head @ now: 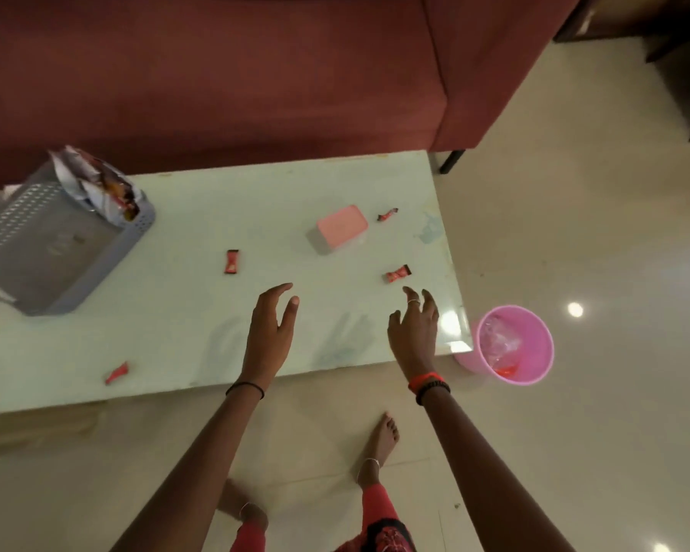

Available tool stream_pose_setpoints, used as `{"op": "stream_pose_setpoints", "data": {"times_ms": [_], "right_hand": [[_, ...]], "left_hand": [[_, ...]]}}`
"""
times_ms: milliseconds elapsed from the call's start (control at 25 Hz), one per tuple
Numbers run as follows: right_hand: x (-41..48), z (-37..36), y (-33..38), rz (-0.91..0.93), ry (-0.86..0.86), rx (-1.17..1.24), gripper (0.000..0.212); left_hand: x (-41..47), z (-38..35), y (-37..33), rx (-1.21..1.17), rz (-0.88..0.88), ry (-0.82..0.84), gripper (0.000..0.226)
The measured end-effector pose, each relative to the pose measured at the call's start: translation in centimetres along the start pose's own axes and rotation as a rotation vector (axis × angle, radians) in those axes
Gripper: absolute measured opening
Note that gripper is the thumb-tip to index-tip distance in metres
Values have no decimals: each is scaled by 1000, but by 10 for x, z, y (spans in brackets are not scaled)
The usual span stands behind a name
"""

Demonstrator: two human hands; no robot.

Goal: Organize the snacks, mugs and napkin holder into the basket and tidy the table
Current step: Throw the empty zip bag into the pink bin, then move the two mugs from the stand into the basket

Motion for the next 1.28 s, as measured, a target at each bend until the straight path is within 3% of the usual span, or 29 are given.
{"op": "stream_pose_setpoints", "data": {"times_ms": [520, 960, 1280], "right_hand": [[-144, -217, 287, 212, 201, 89, 45], [-187, -321, 443, 412, 430, 129, 48], [-211, -405, 534, 524, 652, 61, 42]], "left_hand": [[-39, 309, 223, -102, 187, -268, 36], [-31, 423, 292, -167, 304, -478, 35], [-33, 531, 365, -37, 449, -692, 36]]}}
Point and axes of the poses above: each hand's wrist, its own x-axis towards the middle knuckle, its own z-axis out of the back of the hand, y = z × x, the point moved 10 cm from there along x, towards the middle knuckle, and after that the axes turned 4 degrees about z, right-handed, at the moved point
